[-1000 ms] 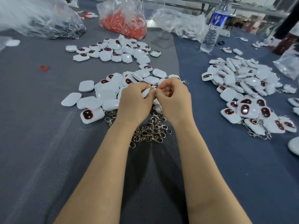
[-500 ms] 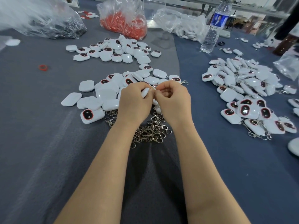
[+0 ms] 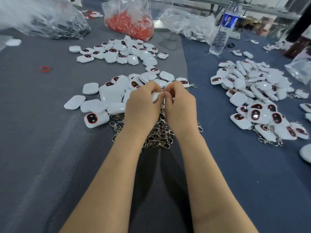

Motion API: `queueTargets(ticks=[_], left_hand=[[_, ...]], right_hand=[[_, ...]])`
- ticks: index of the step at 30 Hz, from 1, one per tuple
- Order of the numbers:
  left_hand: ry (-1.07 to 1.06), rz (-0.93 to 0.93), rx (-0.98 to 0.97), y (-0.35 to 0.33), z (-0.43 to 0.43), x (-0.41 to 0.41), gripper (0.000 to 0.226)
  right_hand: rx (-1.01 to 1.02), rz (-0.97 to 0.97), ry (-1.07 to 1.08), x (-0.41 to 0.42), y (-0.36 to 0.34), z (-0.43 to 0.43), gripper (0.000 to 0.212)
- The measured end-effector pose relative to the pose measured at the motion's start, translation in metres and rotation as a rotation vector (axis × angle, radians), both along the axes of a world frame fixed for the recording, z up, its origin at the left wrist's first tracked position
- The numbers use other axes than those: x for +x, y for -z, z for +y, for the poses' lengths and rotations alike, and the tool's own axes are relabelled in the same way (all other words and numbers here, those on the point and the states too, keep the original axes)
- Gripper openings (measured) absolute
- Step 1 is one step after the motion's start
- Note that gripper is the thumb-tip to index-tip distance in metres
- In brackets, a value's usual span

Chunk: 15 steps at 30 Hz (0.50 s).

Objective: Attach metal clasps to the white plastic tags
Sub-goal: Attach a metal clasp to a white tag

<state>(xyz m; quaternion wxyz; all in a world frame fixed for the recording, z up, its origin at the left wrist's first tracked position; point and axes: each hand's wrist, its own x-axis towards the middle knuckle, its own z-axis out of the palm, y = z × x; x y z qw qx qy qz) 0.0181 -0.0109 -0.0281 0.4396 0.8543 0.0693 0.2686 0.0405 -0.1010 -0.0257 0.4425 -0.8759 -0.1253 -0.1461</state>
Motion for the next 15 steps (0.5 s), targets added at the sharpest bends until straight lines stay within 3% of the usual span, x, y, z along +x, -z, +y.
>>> queueTargets(ticks=[7, 15], left_hand=[[-0.012, -0.005, -0.133, 0.0003, 0.0009, 0.0023, 0.005], [0.012, 0.027, -0.113, 0.0017, 0.001, 0.0021, 0.005]], right_hand=[[0.277, 0.105, -0.04, -0.0006, -0.0044, 0.0019, 0.01], [0.178, 0.078, 0.0, 0.0009, -0.0027, 0.0011, 0.009]])
